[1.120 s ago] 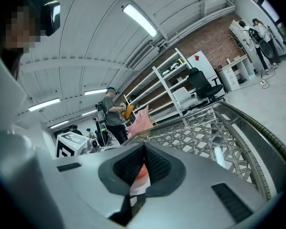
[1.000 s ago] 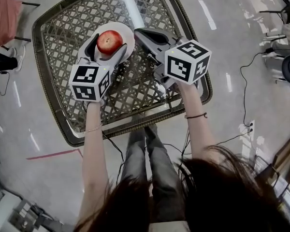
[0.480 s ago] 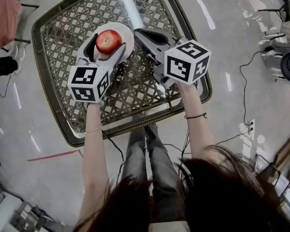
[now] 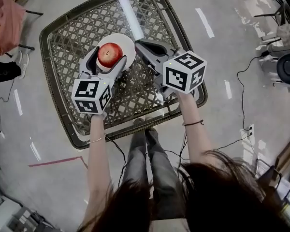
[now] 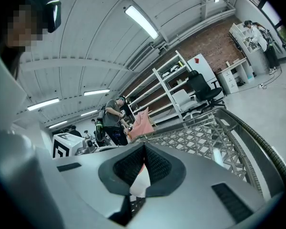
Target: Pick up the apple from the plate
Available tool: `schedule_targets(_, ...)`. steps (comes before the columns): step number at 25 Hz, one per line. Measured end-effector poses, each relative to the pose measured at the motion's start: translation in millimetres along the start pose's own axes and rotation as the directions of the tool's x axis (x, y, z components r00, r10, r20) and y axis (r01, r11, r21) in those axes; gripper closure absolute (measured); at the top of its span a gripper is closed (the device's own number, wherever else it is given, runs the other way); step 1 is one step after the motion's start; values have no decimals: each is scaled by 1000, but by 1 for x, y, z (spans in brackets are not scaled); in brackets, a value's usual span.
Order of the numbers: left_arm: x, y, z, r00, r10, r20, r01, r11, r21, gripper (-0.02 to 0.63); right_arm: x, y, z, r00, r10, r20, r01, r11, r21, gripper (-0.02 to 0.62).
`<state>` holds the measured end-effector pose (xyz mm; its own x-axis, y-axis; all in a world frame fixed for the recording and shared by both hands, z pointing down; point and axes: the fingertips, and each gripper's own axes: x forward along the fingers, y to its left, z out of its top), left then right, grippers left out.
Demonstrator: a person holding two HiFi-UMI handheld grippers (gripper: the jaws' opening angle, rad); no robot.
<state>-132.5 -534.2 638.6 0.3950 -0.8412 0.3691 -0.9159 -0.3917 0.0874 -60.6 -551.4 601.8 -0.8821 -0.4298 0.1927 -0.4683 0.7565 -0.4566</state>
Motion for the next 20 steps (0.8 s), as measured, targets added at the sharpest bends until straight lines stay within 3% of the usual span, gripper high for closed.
schedule_targets(20,-101,-30,74,995,28,94,-22,998,-65,199,-45,85,53,999,22,28,-21,999,-26,586)
